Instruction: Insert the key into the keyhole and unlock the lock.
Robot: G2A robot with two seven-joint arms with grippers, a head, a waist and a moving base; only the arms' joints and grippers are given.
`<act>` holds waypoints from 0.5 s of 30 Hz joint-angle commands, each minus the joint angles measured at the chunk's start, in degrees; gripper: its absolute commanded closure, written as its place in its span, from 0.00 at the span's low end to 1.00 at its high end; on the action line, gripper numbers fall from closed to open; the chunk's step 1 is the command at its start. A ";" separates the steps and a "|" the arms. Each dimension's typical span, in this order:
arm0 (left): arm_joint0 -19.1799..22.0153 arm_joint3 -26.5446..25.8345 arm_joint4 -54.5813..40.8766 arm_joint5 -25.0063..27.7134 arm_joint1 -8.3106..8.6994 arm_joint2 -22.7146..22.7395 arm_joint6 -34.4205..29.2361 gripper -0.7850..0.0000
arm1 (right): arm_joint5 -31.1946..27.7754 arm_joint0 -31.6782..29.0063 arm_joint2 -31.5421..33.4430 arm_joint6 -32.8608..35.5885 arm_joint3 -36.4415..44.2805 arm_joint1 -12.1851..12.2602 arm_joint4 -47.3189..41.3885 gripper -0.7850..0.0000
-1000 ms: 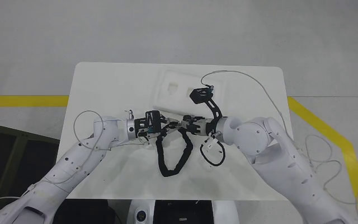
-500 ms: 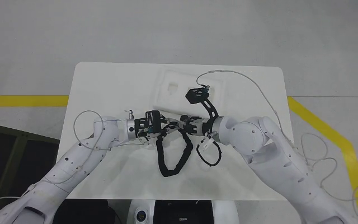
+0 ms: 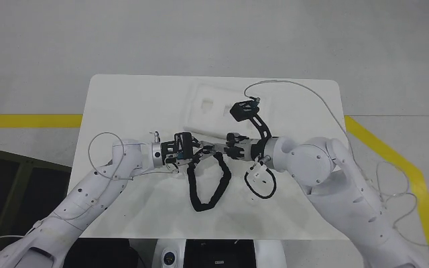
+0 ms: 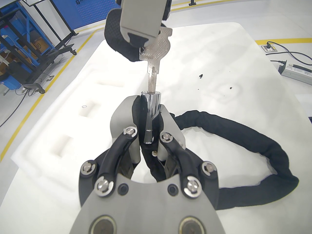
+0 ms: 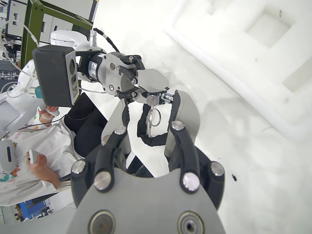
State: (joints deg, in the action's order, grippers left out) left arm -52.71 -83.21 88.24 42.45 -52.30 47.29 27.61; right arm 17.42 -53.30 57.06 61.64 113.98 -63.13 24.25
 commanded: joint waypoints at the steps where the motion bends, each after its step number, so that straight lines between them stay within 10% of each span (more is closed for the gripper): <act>1: 0.00 0.00 0.00 0.00 0.00 0.00 0.00 1.00 | -0.46 -0.36 0.72 1.25 0.49 0.24 0.32 0.62; 5: 0.00 0.00 0.00 0.00 0.00 0.00 0.00 1.00 | -0.92 -0.96 1.82 2.84 0.88 0.60 0.92 0.62; 15: 0.00 0.00 0.00 0.00 0.00 0.00 0.00 1.00 | -1.64 -1.68 2.82 3.07 1.44 0.86 0.79 1.00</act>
State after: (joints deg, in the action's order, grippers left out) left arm -52.71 -83.21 88.24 42.45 -52.30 47.29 27.61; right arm 15.80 -54.91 59.84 64.74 115.42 -62.28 25.12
